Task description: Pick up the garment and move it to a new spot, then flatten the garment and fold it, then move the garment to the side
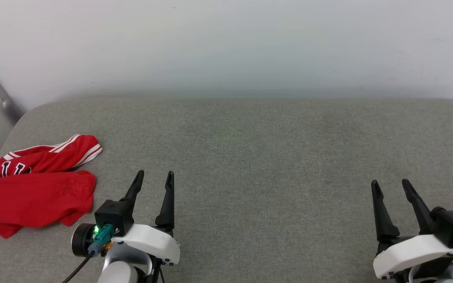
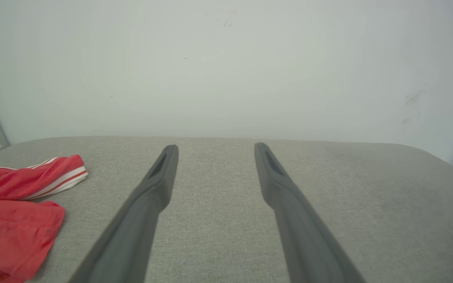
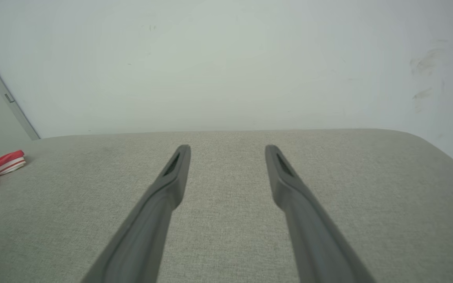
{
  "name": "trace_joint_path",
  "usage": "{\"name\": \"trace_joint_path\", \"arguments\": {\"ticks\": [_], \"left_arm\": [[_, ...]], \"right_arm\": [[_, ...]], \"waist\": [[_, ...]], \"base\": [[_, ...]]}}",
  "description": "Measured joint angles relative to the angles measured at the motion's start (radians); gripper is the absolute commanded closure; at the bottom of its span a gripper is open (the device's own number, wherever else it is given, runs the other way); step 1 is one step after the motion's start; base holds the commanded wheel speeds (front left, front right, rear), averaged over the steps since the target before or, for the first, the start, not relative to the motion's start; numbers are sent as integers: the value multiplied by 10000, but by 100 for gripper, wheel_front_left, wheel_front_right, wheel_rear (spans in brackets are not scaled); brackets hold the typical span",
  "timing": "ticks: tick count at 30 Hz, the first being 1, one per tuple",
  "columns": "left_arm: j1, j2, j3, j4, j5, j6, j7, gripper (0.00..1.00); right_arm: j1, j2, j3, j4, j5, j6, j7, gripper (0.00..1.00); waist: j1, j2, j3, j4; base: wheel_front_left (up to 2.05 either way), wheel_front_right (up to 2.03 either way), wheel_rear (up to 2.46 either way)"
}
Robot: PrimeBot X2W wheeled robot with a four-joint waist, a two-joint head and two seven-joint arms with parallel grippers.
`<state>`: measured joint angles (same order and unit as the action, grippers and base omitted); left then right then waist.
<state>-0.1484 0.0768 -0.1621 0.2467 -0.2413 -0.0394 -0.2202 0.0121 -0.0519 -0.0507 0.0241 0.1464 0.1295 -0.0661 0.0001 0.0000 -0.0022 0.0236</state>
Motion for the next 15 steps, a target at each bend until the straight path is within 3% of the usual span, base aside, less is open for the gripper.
{"name": "trace_joint_path", "arguments": {"ticks": [15], "left_arm": [[-117, -17, -109, 399, 932, 174, -357, 0]], "right_arm": [[44, 2, 2, 38, -869, 13, -311, 0]], "waist": [[0, 0, 1, -110]], "base": [[0, 0, 0]]}}
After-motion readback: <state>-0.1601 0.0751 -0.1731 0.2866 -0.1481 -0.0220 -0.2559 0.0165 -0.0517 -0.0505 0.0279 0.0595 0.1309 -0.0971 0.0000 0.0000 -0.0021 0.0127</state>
